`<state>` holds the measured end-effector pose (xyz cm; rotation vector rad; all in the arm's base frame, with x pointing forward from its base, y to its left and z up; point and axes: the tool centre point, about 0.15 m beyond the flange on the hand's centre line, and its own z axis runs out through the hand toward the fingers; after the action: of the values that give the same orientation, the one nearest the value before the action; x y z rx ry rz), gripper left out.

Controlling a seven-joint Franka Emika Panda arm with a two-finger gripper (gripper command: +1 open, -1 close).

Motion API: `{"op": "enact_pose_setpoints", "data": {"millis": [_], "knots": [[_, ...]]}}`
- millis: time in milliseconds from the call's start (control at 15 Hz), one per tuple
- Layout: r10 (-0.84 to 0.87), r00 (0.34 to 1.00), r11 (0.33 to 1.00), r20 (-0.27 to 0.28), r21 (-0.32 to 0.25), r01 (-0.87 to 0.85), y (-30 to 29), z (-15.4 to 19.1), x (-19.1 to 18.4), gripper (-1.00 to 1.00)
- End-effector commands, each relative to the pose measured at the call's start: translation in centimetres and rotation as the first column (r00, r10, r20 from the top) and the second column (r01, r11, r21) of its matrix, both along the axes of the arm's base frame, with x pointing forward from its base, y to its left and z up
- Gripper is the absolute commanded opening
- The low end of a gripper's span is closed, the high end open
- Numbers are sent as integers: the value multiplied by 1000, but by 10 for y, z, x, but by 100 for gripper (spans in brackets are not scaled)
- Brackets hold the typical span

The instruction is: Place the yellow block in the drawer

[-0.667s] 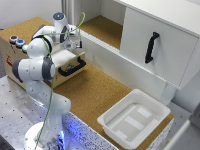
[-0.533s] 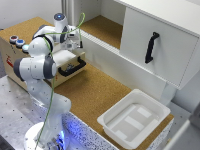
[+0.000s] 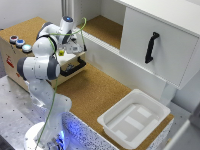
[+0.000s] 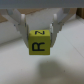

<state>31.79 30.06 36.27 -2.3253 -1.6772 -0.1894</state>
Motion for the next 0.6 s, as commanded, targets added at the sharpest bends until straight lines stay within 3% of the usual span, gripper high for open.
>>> {"op": "enact_pose_setpoints", "data": {"millis": [0, 200, 267, 533], "knots": [[88, 995, 996, 41, -22, -87, 12, -29, -1, -100], [90, 994, 996, 70, -21, -88, 11, -28, 2, -100], [85, 993, 996, 81, -22, -84, 10, -26, 2, 100], [60, 992, 998, 111, -26, -58, 5, -12, -1, 100]]}}
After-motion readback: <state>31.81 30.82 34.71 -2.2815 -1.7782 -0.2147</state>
